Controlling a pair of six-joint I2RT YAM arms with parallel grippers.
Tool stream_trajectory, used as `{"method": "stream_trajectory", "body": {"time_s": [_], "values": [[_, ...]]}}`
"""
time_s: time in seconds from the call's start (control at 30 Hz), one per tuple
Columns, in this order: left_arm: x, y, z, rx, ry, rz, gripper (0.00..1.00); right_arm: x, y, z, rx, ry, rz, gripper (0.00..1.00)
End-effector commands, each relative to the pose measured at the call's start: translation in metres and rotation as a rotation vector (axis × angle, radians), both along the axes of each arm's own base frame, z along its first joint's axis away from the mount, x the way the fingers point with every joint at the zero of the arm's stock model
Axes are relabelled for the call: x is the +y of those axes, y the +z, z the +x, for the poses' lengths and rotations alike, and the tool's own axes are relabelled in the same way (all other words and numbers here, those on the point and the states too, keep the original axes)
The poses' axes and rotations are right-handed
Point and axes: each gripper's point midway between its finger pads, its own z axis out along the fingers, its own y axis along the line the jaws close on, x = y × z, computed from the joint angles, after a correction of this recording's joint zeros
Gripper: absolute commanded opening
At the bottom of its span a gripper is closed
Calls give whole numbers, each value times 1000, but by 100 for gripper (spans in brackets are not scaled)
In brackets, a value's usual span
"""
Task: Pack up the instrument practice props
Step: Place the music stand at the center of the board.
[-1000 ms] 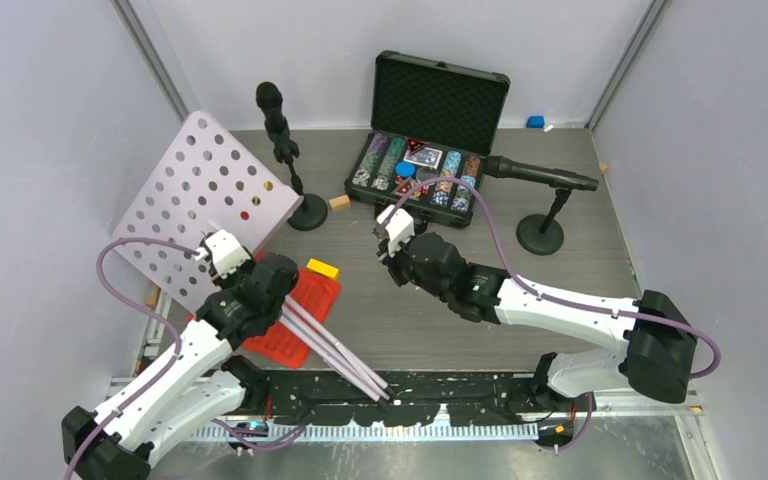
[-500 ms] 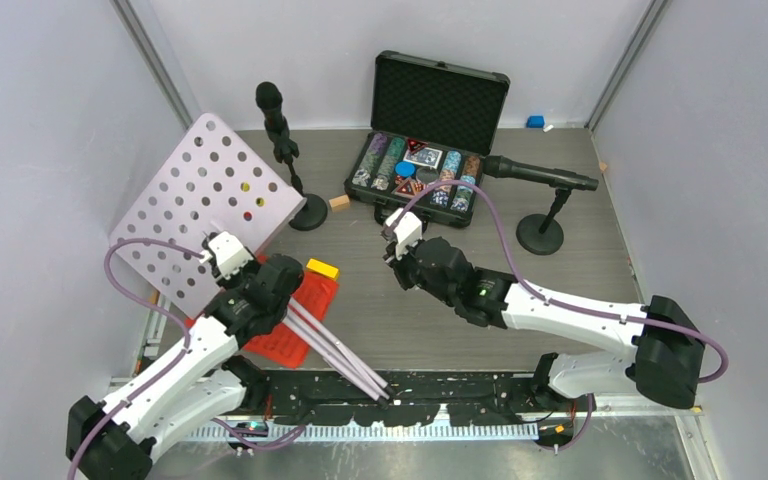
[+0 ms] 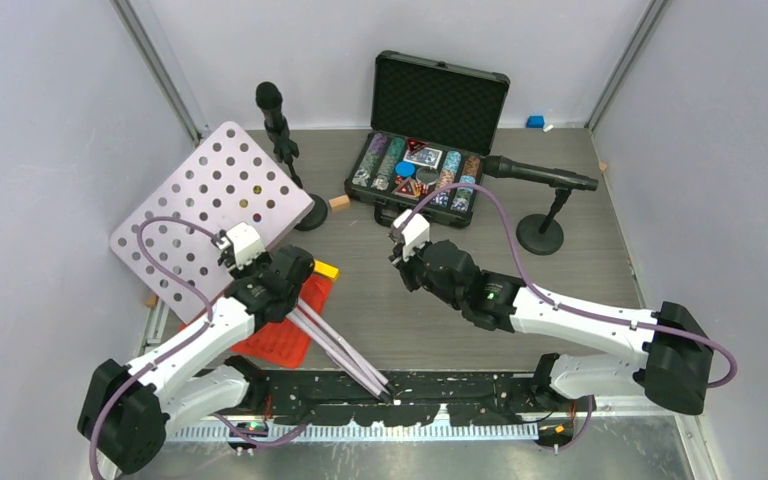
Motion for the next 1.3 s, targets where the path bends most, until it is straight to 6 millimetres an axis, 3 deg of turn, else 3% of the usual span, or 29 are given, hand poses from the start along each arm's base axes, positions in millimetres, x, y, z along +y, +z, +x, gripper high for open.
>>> {"method": "stream_trajectory", "body": {"time_s": [0.0, 0.4, 0.6, 0.77, 0.87, 0.97, 1.0, 1.07, 1.17, 1.27], "values": [[23, 22, 6, -78, 116, 71, 9, -6, 13, 1, -16, -31, 41, 0], [20, 9, 32, 3, 99, 50, 18, -14, 14, -1, -12, -47, 43, 0], [13, 13, 39, 46, 62, 41, 60, -20, 17, -2, -17, -61, 42, 0], [7, 33, 43, 38, 12, 21, 83, -24, 24, -3, -23, -70, 49, 1], [0, 51, 43, -6, -42, -30, 99, -25, 27, -3, -28, -68, 55, 20], [-10, 66, 41, -53, -118, -95, 100, -26, 28, -3, -31, -72, 57, 36], [-12, 71, 39, -75, -139, -119, 100, -28, 27, -4, -25, -73, 50, 51], [-17, 79, 36, -113, -184, -155, 100, -30, 26, -6, -19, -75, 45, 59], [-26, 93, 32, -174, -274, -188, 100, -35, 26, -9, -7, -78, 43, 61], [-47, 108, 33, -264, -454, -194, 100, -42, 29, -13, -1, -79, 47, 62]]}}
